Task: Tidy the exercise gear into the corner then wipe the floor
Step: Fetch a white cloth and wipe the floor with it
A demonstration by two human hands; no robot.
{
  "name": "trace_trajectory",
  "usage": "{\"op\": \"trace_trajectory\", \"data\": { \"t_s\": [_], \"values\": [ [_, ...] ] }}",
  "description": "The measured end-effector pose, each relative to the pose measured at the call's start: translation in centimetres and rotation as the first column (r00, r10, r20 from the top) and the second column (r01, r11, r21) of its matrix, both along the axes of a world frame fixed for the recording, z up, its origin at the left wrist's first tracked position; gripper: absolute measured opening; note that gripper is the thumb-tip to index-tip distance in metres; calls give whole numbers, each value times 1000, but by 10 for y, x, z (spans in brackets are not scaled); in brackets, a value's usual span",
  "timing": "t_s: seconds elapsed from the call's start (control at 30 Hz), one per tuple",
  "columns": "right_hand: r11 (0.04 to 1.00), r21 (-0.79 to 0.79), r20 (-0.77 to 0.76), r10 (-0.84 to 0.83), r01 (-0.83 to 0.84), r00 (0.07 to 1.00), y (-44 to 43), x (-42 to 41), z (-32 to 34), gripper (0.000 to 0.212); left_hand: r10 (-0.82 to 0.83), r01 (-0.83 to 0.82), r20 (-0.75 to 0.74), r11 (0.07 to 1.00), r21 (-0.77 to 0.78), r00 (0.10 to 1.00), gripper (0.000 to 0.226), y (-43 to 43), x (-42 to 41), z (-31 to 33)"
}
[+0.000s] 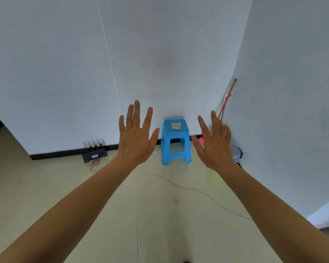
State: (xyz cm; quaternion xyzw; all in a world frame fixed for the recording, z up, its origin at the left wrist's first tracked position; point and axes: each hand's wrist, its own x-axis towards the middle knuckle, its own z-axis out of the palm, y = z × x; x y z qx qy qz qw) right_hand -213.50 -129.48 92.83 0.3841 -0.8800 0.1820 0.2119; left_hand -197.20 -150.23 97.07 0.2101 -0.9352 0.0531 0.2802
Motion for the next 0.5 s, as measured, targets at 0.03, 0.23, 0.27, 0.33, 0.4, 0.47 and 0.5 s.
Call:
{"op": "trace_trajectory", "data": {
  "t_s": [0.03,0.23,0.27,0.33,0.4,0.47,0.5],
  "values": [
    [1000,-8,-5,-3,3,1000,-17,-27,-4,68,-8,8,12,1000,-16,1000,67,-18,-29,-4],
    [999,-37,95,-34,38,995,-126,-192,-26,71,29,-29,73,1000,-10,997,65,-122,-198,-28],
    [999,-28,110,-36,39,993,-144,-218,-27,72,28,-27,89,1000,-16,996,66,-140,-222,-28],
    [999,2,114,-34,34,993,-182,-268,-25,72,28,-24,107,999,-37,994,67,-177,-267,-23],
    [999,17,132,-35,33,991,-221,-312,-19,73,36,-32,107,999,-32,994,67,-212,-305,-17],
    [999,50,133,-22,16,991,-259,-348,-16,73,41,-39,98,999,-15,994,67,-248,-336,-19],
    [997,75,125,-17,8,992,-278,-367,-17,73,43,-42,100,999,-14,994,67,-266,-352,-23]
  ]
}}
